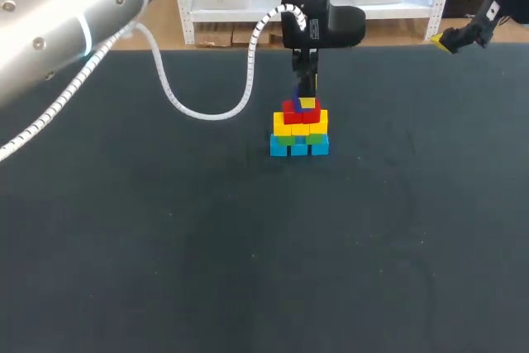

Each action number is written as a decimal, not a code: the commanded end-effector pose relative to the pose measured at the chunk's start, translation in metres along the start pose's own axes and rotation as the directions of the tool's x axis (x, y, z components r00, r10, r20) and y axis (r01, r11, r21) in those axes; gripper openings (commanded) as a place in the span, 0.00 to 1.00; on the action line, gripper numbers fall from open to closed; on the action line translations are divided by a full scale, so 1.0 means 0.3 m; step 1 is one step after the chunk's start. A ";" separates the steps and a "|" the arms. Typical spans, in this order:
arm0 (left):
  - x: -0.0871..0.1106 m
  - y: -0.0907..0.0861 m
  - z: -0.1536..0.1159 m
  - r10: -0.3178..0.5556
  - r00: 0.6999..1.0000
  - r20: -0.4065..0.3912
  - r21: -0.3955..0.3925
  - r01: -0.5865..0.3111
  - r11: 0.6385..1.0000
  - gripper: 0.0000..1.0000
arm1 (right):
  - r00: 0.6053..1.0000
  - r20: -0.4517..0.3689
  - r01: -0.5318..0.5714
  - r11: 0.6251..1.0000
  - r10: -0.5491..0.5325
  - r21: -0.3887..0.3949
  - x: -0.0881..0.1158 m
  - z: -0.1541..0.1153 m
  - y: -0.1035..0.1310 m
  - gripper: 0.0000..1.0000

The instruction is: Place the blue cubes, place green cubes on the blue cubes, place the yellow cubes on the green cubes, then place the red cubes on the yellow cubes, and place purple cube on the red cubes.

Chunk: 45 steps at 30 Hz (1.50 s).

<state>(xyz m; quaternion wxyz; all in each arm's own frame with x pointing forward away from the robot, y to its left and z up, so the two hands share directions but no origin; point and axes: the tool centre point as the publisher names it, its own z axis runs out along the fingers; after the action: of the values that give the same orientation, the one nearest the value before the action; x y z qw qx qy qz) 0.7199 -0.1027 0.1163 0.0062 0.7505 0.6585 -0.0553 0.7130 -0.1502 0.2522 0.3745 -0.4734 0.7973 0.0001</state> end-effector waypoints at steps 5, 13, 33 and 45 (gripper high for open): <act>0.000 0.007 -0.007 0.006 1.000 -0.004 -0.002 -0.006 1.000 1.00 | 1.000 0.000 -0.001 1.000 0.001 0.008 0.001 0.002 0.005 1.00; 0.010 -0.007 -0.052 0.001 1.000 0.018 -0.032 -0.001 0.999 1.00 | 1.000 0.000 -0.001 1.000 0.001 0.008 0.001 0.002 0.005 1.00; 0.298 -0.025 -0.257 -0.189 0.974 0.123 -0.291 0.217 0.932 1.00 | 1.000 0.000 -0.001 1.000 0.001 0.008 0.001 0.002 0.005 1.00; 0.488 -0.034 -0.289 -0.316 0.932 0.177 -0.361 0.360 0.861 1.00 | 1.000 0.000 -0.001 1.000 0.001 0.008 0.001 0.002 0.005 1.00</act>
<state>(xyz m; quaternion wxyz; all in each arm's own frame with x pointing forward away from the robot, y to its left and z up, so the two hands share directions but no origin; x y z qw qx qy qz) 0.7471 0.0313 0.1911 0.1082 0.6141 0.7817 0.0108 0.7130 -0.1502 0.2522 0.3745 -0.4734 0.7973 0.0000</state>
